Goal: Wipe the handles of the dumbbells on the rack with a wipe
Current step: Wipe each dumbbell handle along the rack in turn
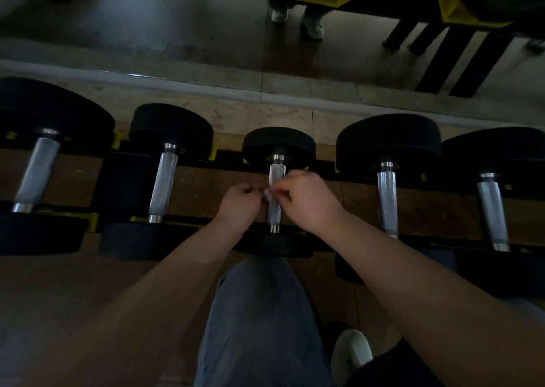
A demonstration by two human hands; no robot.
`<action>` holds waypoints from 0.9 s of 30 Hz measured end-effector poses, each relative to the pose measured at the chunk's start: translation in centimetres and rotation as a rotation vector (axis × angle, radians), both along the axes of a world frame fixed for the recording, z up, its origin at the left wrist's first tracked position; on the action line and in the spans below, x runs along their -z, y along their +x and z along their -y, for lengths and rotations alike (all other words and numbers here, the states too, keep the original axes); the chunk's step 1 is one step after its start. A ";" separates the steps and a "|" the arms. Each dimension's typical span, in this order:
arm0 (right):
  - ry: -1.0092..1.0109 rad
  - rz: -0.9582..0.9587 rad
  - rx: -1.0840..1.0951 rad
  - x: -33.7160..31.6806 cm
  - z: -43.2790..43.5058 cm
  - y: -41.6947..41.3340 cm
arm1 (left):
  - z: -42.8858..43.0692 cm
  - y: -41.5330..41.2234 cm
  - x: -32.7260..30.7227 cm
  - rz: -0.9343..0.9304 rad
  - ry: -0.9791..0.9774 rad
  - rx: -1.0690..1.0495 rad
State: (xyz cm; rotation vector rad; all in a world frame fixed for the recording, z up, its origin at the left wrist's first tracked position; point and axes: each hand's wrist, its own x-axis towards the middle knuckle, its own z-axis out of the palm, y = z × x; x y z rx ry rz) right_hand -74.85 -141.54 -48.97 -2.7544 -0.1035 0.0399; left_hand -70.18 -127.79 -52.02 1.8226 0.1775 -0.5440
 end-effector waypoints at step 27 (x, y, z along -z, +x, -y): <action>0.145 0.069 0.294 0.8 0.4 0.4 | -0.1 -0.1 1.0 0.184 0.164 0.109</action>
